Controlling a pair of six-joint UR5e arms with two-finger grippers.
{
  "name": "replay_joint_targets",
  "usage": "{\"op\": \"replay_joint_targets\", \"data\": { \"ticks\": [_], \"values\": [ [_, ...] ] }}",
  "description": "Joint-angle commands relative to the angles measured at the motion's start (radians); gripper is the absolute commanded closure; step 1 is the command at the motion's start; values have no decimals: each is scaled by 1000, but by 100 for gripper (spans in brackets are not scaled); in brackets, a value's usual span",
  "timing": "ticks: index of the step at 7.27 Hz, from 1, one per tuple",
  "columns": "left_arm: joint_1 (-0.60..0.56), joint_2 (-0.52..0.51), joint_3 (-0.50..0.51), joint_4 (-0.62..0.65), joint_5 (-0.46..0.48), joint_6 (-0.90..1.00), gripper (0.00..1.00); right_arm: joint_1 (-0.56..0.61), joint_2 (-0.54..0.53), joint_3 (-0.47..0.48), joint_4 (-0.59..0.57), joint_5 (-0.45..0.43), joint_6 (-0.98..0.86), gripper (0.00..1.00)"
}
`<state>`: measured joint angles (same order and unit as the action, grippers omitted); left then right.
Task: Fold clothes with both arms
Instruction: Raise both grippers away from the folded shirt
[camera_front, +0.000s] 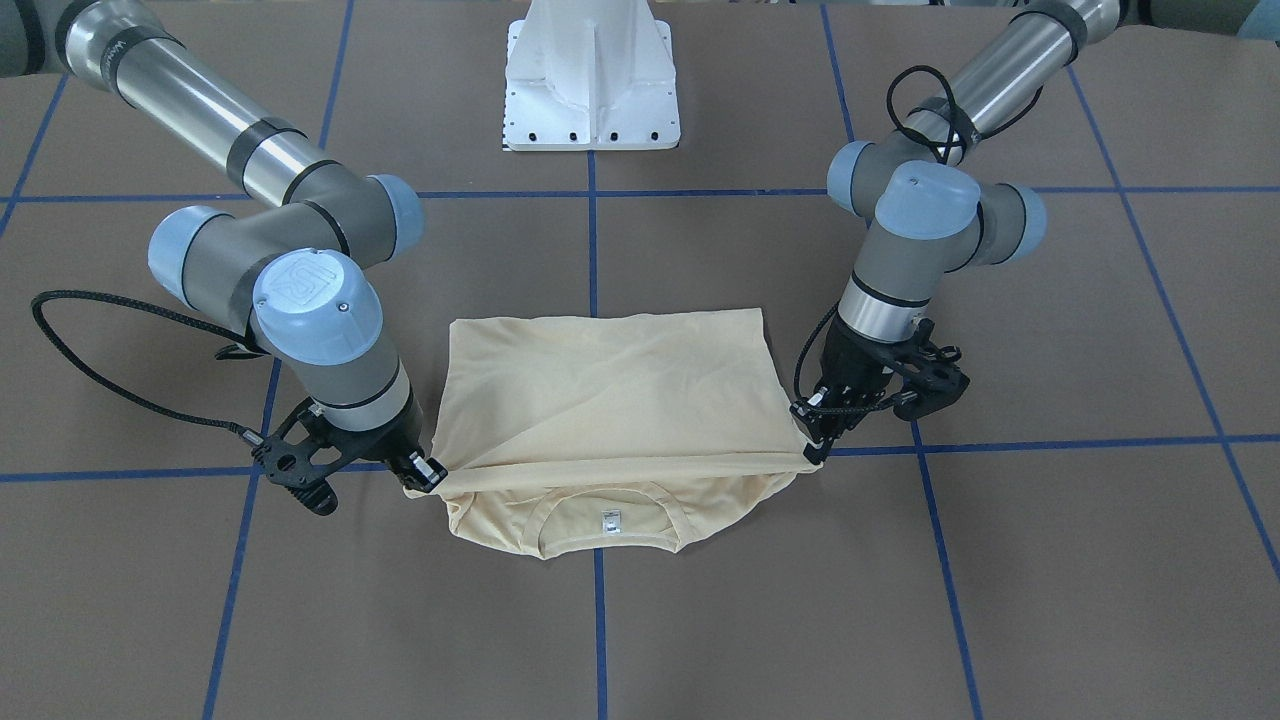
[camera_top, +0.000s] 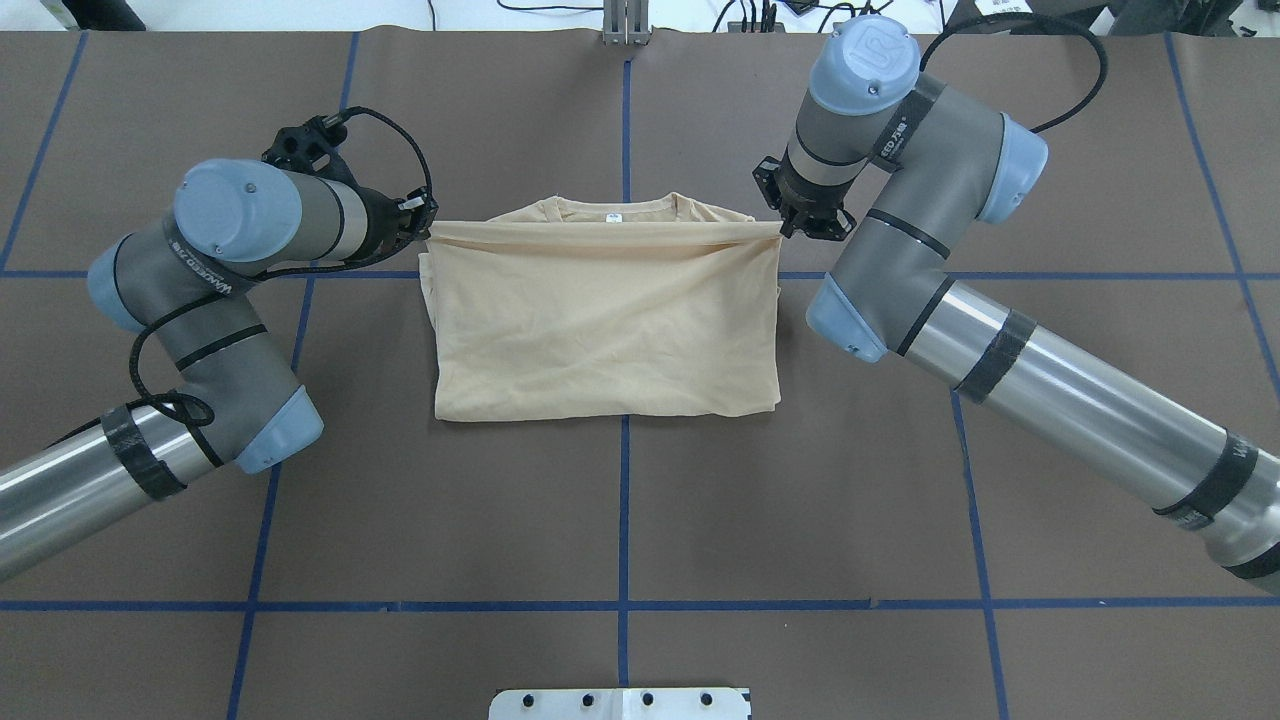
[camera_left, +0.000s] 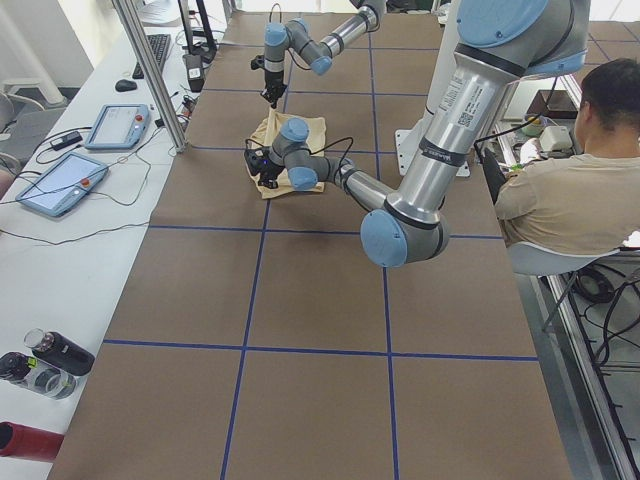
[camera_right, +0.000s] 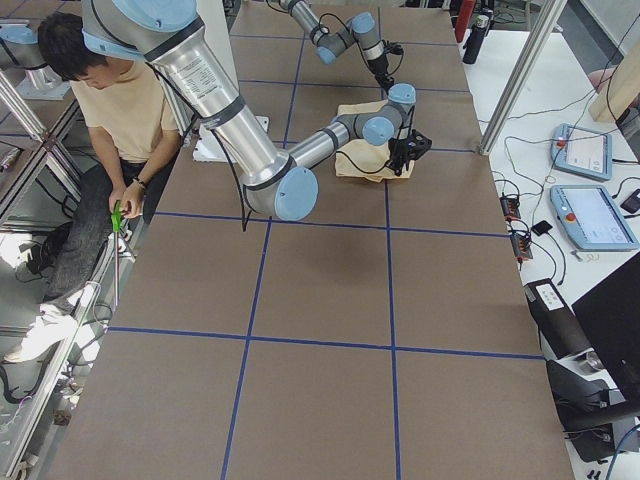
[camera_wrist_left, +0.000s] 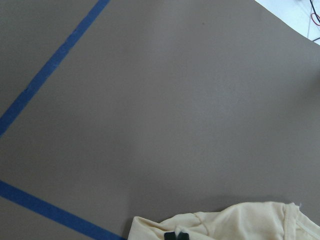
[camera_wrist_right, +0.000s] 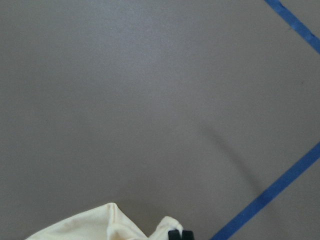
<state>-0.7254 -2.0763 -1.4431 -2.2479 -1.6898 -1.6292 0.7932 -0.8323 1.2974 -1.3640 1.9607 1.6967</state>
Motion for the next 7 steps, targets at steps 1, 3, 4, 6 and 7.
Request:
{"op": "replay_joint_targets", "data": {
  "ticks": [1,3,4,6,7],
  "values": [
    [1,-16,35,-22,13,-1,100,-2,4,-21,29,-2,-2,100],
    [1,-19,55,-25,13,0,100,0,7,-21,31,-3,-2,100],
    [1,-19,56,-25,13,0,100,0,9,-21,31,-5,-2,100],
    [0,-21,70,-53,13,-1,85,-2,21,-23,31,-5,0,97],
    [0,-21,70,-53,13,-1,76,0,22,-23,31,-5,0,87]
  ]
}}
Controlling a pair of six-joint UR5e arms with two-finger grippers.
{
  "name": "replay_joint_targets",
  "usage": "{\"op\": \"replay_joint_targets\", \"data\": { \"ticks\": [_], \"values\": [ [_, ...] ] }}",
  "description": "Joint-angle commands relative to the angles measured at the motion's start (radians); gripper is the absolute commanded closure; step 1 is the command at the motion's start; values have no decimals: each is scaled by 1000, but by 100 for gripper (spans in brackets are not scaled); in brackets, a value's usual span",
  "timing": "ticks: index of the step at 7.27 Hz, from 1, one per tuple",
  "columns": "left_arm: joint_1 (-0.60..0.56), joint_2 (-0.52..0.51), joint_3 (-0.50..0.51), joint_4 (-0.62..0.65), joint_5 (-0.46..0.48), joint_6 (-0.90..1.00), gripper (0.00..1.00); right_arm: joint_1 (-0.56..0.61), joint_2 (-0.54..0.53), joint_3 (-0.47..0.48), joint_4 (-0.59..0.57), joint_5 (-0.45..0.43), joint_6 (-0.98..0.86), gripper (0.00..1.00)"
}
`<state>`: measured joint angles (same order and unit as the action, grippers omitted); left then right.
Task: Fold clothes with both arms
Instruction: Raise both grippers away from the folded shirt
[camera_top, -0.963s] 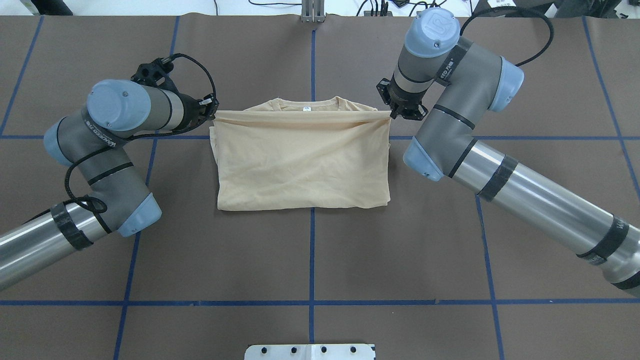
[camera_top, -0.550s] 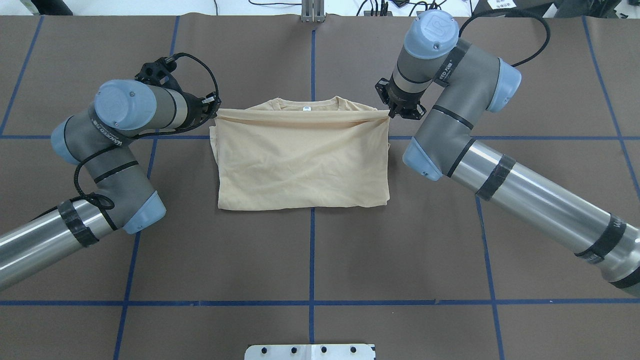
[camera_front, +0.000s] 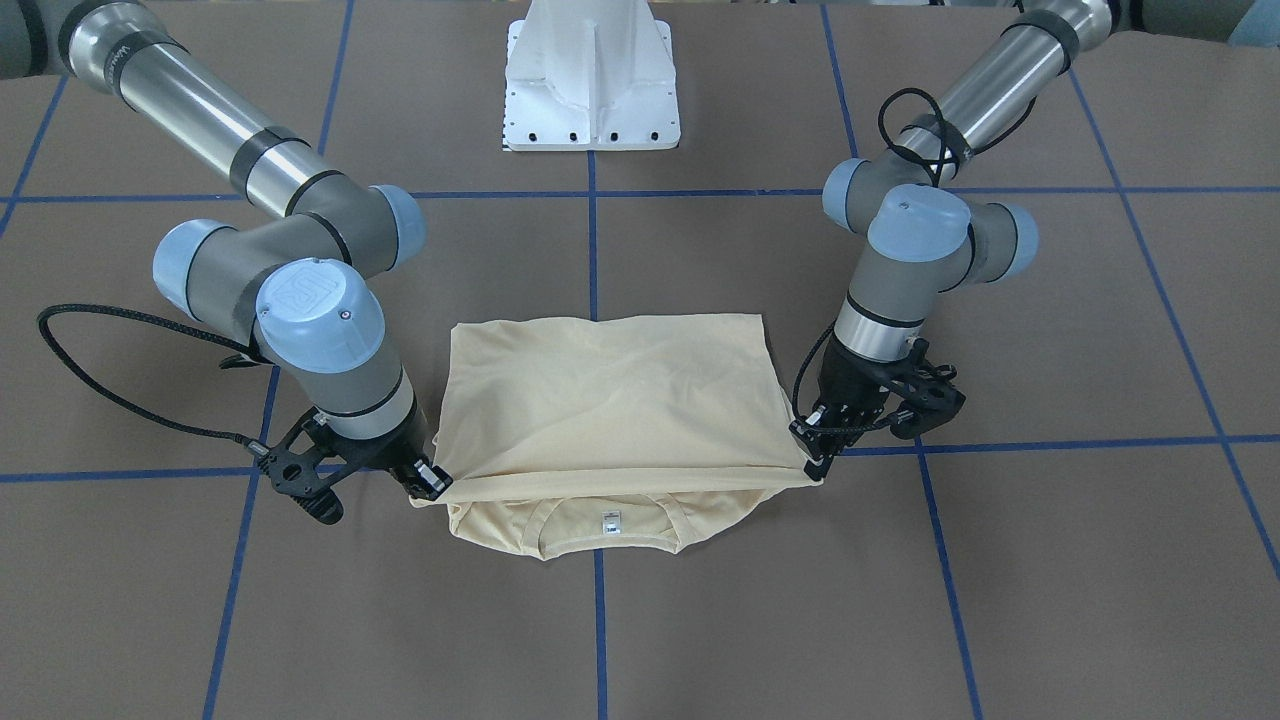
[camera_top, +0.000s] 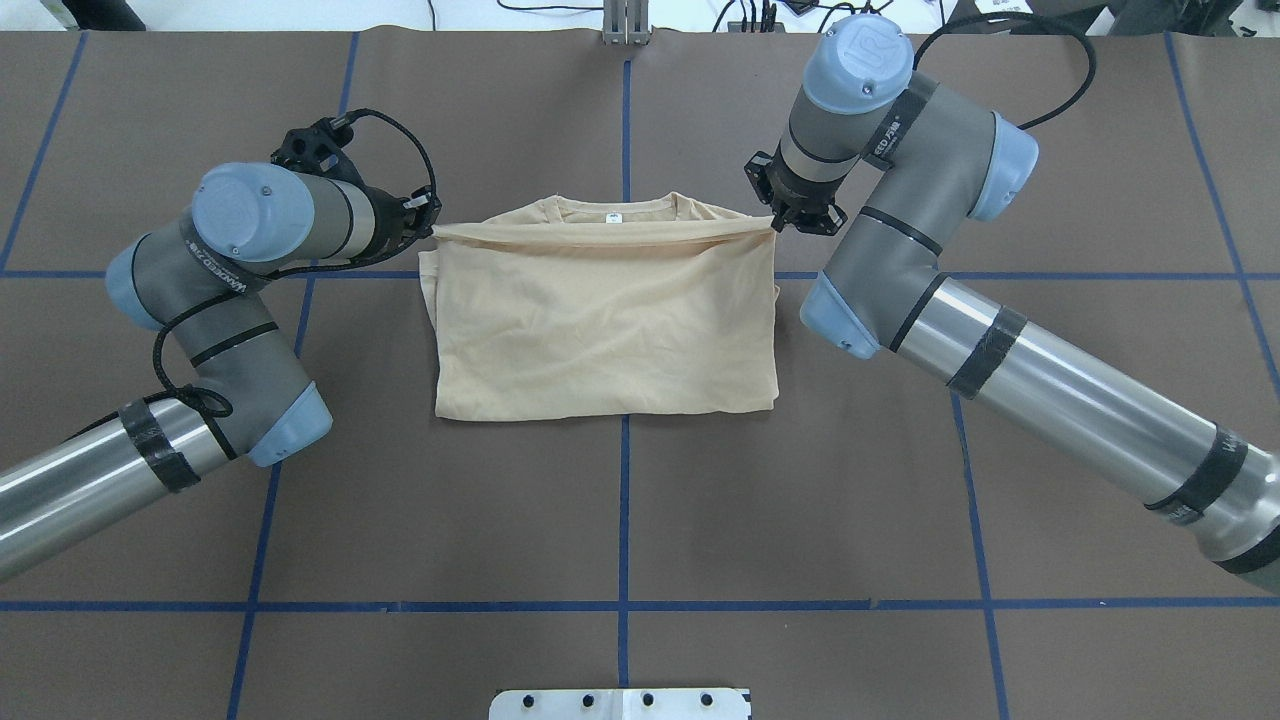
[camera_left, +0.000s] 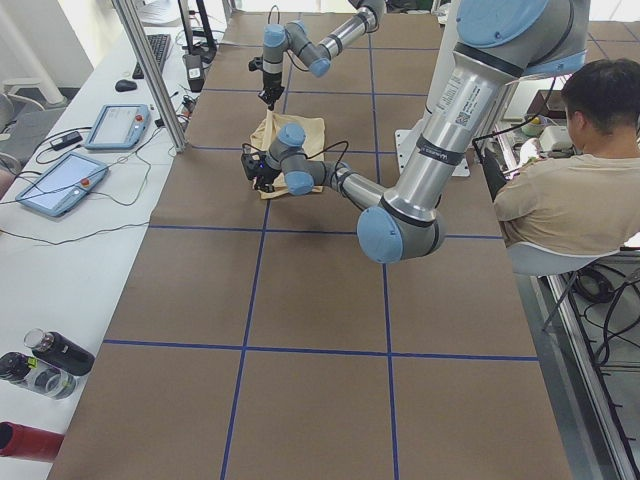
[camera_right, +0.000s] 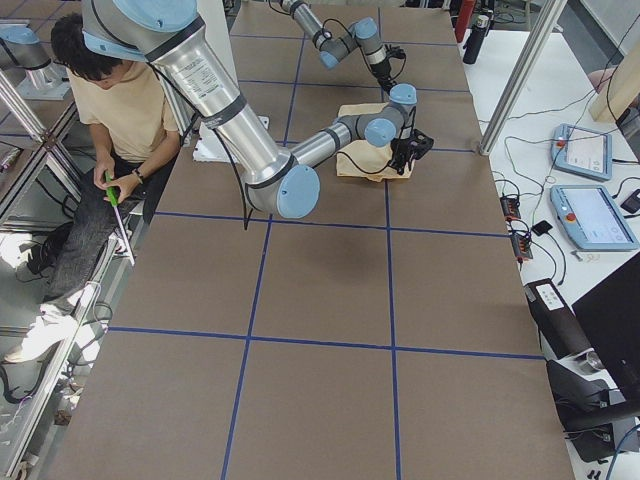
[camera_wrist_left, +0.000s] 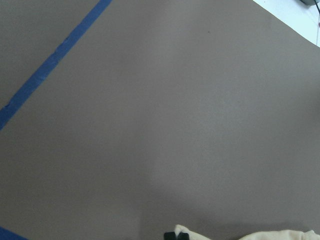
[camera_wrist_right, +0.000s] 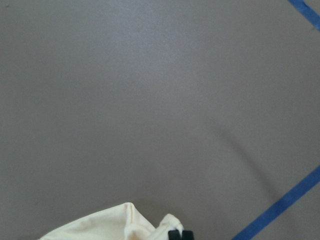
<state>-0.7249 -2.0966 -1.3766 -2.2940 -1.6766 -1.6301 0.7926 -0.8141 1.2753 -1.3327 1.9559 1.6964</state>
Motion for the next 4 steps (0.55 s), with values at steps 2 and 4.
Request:
{"op": "replay_joint_targets", "data": {
  "ticks": [2,4],
  "values": [
    [-2,-2,4,-8,-2,-1,59,0,10,-1,0,0,0,61],
    [-22,-2,-7,-50,-9,1,59,0,26,4,1,0,8,33]
  ]
}}
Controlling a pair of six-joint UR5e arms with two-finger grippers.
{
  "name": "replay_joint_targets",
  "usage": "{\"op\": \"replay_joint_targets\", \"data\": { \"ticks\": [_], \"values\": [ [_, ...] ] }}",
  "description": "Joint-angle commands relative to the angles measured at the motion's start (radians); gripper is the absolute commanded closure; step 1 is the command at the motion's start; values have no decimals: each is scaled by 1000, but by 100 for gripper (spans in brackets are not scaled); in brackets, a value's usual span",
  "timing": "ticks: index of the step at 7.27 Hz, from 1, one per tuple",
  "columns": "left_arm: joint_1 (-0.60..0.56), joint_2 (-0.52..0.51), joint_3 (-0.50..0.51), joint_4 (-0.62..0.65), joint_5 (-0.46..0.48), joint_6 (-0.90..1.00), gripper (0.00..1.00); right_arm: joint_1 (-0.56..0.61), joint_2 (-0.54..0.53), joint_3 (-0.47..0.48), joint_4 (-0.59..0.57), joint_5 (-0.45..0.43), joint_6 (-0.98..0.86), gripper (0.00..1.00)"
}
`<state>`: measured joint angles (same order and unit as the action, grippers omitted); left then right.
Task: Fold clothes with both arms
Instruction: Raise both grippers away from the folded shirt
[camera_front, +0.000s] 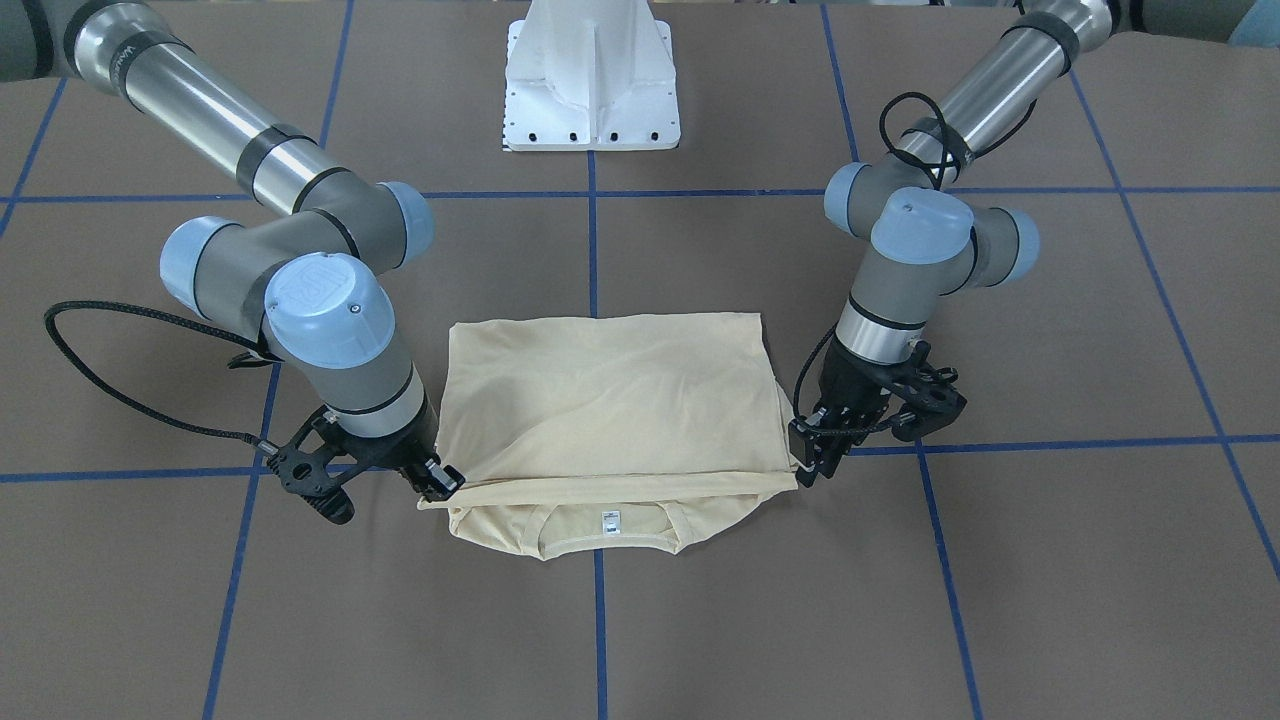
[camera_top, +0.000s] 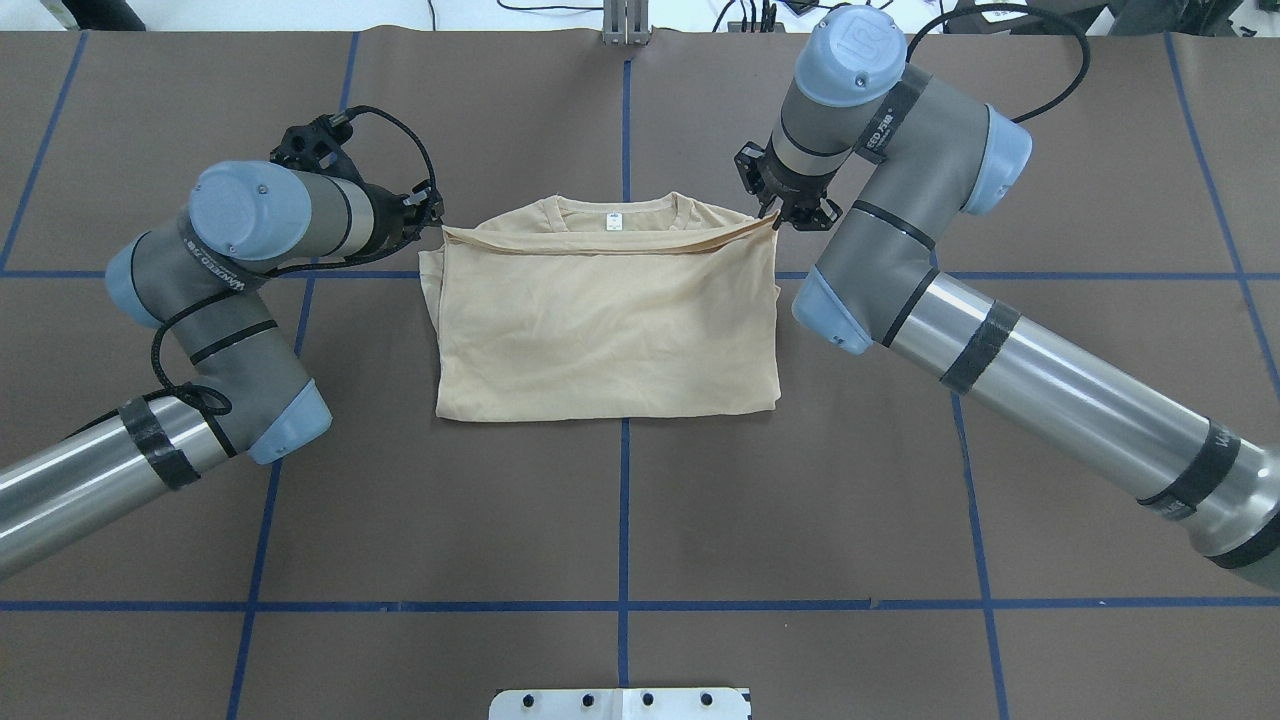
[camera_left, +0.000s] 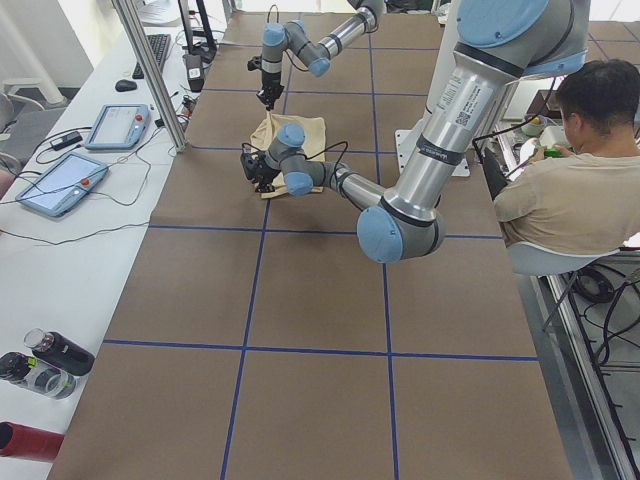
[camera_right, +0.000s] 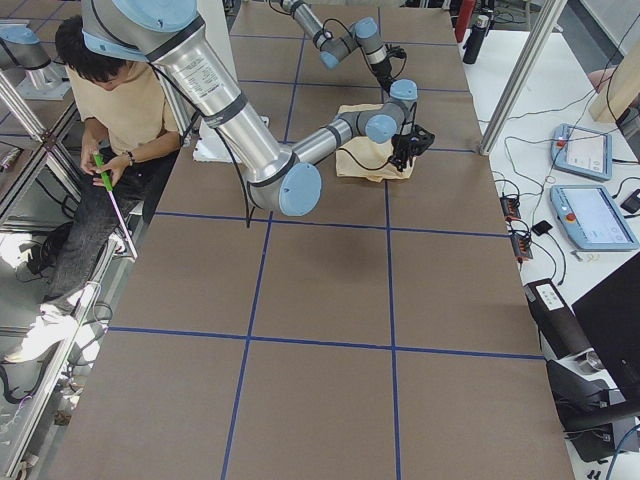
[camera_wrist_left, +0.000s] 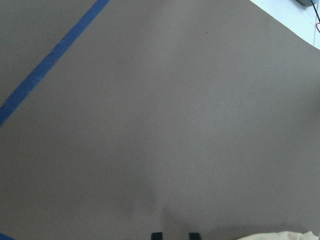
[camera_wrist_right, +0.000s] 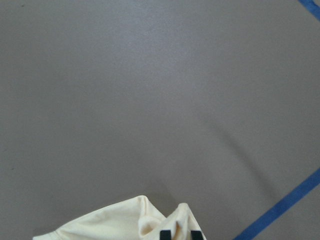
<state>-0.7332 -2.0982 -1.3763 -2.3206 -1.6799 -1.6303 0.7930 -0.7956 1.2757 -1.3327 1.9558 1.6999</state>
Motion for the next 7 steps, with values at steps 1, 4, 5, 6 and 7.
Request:
{"op": "replay_joint_targets", "data": {
  "ticks": [1,4,5,6,7],
  "values": [
    [-21,0,-21,-23,-10,3,60,2,13,16,4,2,16,30],
    [-67,3,-44,-25,-24,4,60,-21,-45,178,4,3,166,17],
    [-84,4,-49,-37,-32,12,60,-31,-85,250,1,11,181,16],
    [-92,10,-47,-52,-30,35,60,-58,-111,279,4,5,219,15],
    [-115,9,-47,-56,-32,39,60,-92,-116,284,6,0,233,13]
  ]
}}
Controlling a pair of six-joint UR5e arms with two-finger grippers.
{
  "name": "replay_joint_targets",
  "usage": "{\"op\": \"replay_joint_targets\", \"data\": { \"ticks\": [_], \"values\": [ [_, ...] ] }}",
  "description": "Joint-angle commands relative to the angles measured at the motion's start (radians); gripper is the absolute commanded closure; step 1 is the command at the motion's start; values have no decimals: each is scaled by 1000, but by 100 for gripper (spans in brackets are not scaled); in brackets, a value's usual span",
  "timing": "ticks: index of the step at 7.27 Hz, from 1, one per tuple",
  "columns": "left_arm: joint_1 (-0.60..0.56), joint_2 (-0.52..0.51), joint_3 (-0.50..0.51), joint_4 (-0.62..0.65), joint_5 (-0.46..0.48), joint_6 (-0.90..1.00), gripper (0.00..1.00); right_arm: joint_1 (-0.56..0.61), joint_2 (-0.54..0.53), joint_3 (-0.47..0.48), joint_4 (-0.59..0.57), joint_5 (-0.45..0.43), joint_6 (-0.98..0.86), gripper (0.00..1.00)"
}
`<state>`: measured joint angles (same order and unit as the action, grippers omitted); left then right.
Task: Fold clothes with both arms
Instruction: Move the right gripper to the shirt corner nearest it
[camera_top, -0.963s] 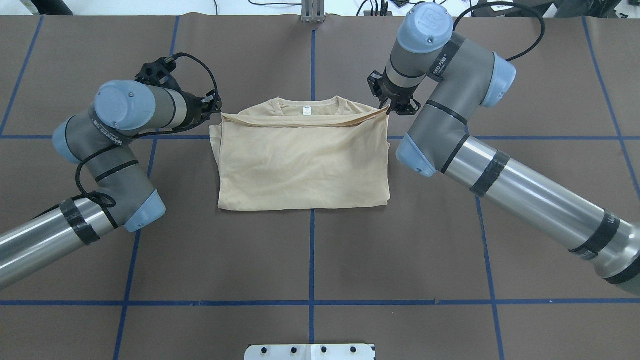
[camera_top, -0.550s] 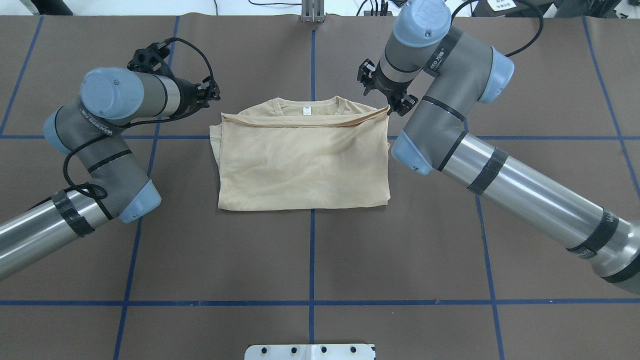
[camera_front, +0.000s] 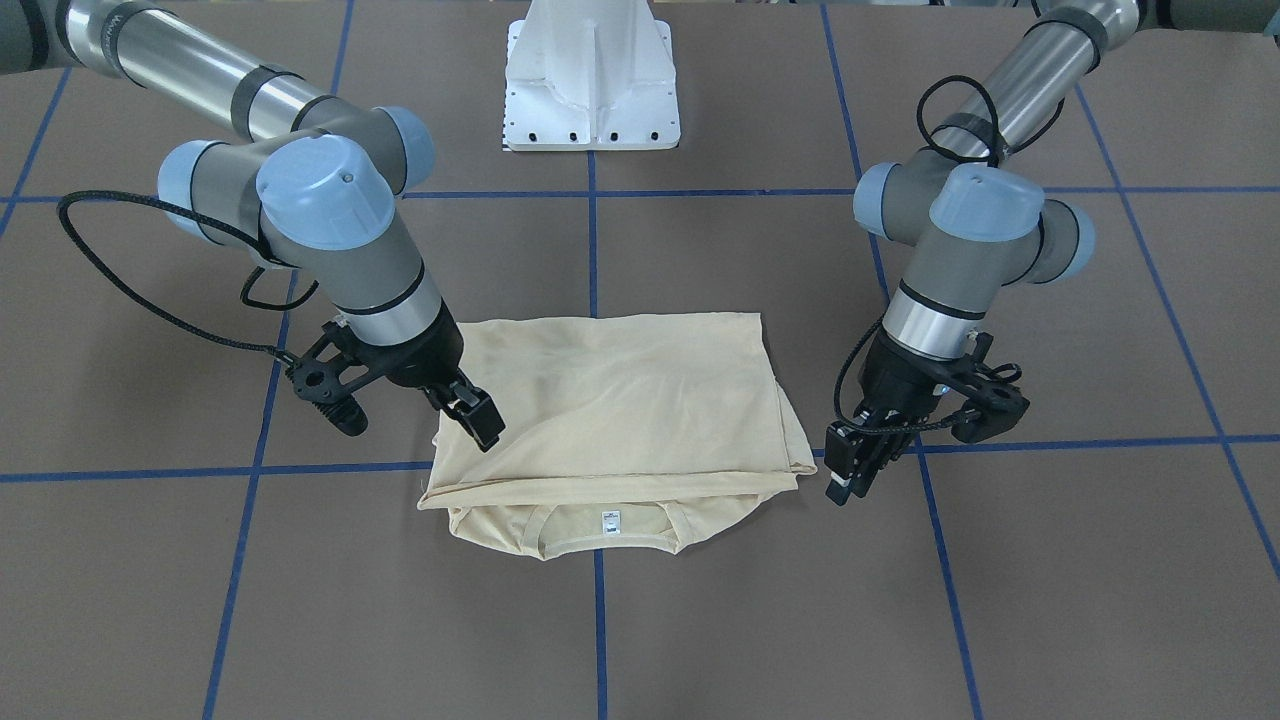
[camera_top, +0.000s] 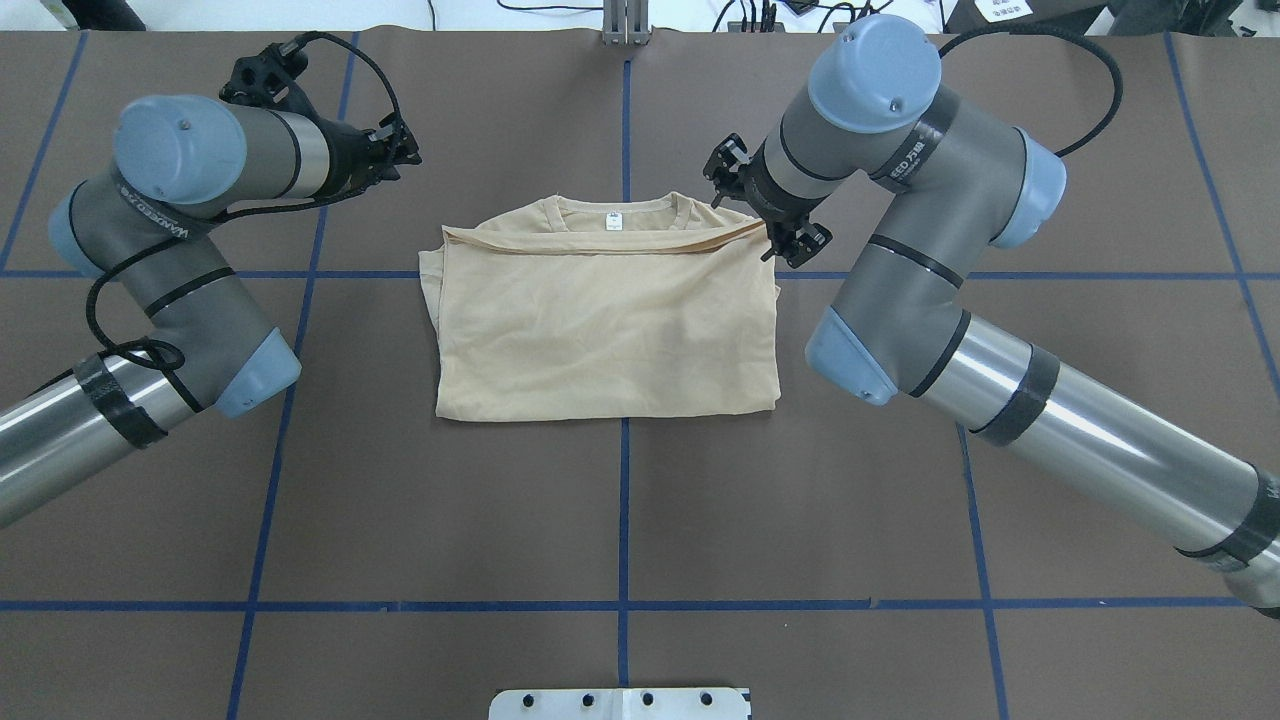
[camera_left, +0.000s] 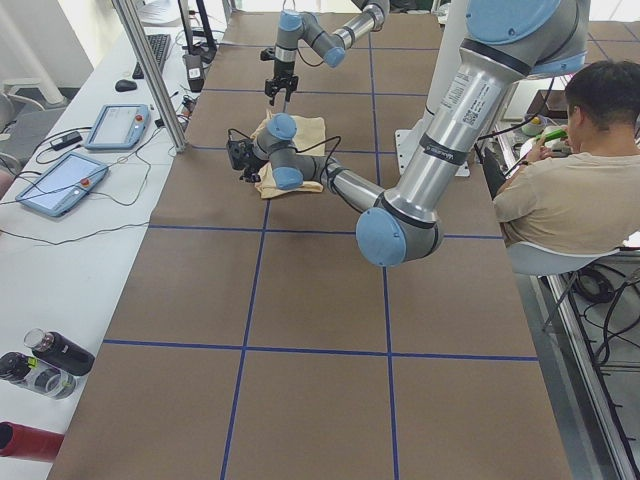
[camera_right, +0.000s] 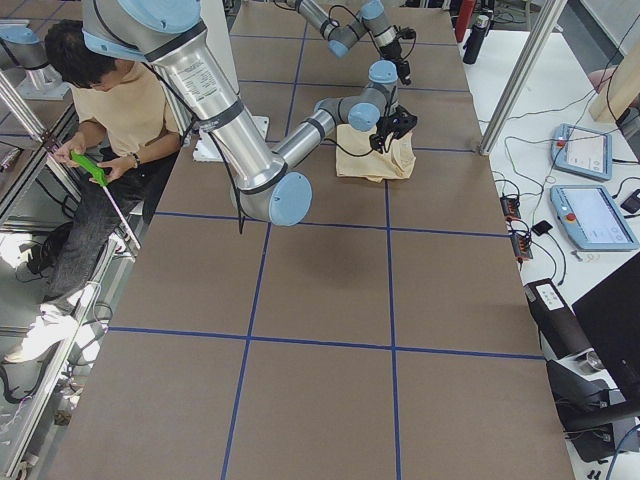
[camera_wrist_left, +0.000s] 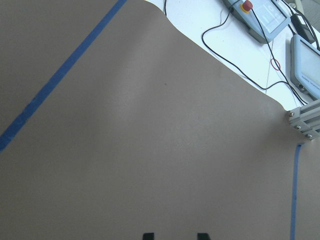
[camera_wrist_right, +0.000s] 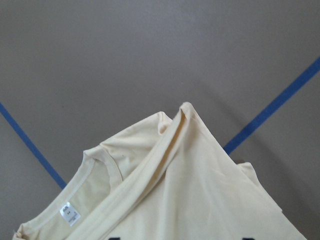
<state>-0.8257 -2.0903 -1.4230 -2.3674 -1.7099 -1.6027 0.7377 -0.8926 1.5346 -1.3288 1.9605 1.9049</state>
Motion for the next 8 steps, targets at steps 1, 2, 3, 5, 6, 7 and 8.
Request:
{"op": "replay_joint_targets", "data": {
  "ticks": [1,2,3,5,6,7,8],
  "values": [
    [-35,1,-2,-7,-28,26,60,-62,-32,53,2,-21,61,10],
    [-36,1,-2,-7,-80,26,60,-117,-98,143,2,-73,106,10],
    [-38,-1,-4,-3,-121,26,60,-197,-150,221,2,-192,153,10],
    [-44,-2,-4,2,-132,26,59,-242,-184,229,0,-284,196,10],
    [-44,-2,-4,2,-132,24,59,-242,-221,229,0,-308,232,11],
    [-46,-2,-4,2,-132,21,58,-242,-248,228,0,-314,247,11],
    [-46,-4,-4,2,-132,20,58,-250,-253,223,0,-333,273,13]
  ]
}}
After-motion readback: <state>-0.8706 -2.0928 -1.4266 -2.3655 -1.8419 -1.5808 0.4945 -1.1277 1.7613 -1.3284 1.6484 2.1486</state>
